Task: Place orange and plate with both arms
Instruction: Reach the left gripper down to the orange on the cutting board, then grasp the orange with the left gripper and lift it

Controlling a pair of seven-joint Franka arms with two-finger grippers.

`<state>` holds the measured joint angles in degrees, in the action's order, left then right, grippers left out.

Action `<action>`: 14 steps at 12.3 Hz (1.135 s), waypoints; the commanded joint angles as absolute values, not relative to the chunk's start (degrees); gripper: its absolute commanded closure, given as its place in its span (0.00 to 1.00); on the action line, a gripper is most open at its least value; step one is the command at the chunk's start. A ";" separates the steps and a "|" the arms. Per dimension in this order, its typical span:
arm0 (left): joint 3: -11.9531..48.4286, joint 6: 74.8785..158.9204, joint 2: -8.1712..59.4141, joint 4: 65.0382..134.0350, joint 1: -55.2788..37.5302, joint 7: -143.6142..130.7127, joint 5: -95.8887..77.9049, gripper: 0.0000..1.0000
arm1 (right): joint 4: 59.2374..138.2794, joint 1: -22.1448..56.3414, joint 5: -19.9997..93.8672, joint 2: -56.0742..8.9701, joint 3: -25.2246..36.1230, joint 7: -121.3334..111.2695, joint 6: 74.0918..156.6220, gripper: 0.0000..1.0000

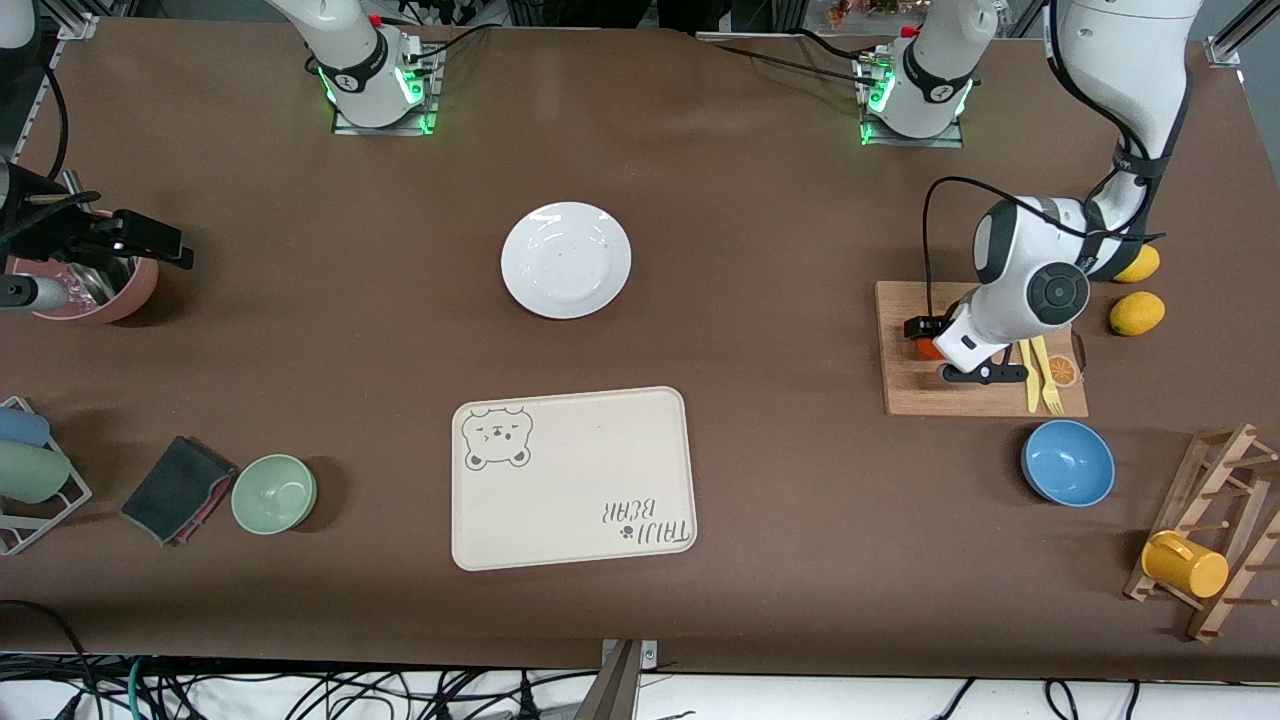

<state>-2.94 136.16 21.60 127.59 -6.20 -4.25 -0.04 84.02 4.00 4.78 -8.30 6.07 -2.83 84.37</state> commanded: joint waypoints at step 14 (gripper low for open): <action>2.55 118.12 31.61 96.71 -36.35 -49.95 -17.83 0.76 | 84.73 3.60 5.45 -7.38 6.06 -3.87 84.02 0.00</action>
